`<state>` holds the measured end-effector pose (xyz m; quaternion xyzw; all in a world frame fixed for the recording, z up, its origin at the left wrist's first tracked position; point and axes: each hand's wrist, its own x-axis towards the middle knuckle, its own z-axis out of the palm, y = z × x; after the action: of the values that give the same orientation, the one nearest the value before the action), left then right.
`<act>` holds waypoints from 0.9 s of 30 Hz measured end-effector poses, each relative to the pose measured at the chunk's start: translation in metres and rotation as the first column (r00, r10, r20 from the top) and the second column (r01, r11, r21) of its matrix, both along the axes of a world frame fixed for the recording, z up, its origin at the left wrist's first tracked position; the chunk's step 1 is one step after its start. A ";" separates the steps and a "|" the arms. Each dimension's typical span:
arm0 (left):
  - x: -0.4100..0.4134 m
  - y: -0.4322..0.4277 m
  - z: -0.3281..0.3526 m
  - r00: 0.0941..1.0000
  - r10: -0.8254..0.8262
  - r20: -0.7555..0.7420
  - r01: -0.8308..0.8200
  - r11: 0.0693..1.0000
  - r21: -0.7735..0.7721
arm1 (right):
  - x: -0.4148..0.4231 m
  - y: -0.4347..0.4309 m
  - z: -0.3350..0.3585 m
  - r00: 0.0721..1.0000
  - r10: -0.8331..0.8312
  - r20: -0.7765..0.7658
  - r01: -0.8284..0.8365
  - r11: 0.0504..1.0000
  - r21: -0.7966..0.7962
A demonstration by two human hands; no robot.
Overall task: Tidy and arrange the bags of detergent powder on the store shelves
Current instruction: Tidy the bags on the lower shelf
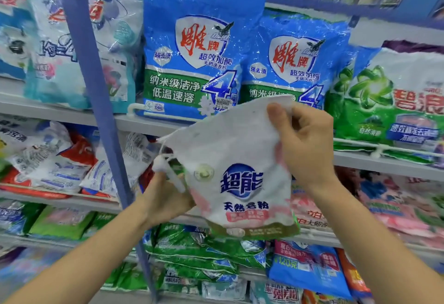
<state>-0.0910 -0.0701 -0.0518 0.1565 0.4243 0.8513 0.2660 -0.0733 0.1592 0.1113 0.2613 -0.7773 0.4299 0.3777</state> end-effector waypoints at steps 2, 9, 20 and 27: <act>0.021 0.024 0.022 0.979 -0.079 -0.185 0.078 0.997 -0.013 | -0.005 0.007 0.004 0.994 -0.103 0.046 0.104 0.994 -0.026; 0.019 0.079 -0.017 0.974 0.024 -0.227 -0.153 0.806 -0.571 | -0.007 0.024 -0.008 0.952 -0.040 0.304 0.091 0.983 -0.156; 0.031 0.118 -0.030 1.000 -0.024 0.017 0.029 0.915 -0.403 | 0.003 0.094 -0.022 0.892 -0.134 0.431 0.283 0.909 -0.304; 0.039 0.062 -0.059 0.979 -0.148 0.143 0.202 0.833 -0.516 | 0.038 0.107 -0.099 0.786 -0.157 0.598 0.324 0.929 -0.181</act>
<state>-0.0521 -0.0084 -0.1107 0.0740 0.6120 0.6807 0.3958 -0.0354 0.2660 0.0127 -0.0371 -0.8145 0.5393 0.2108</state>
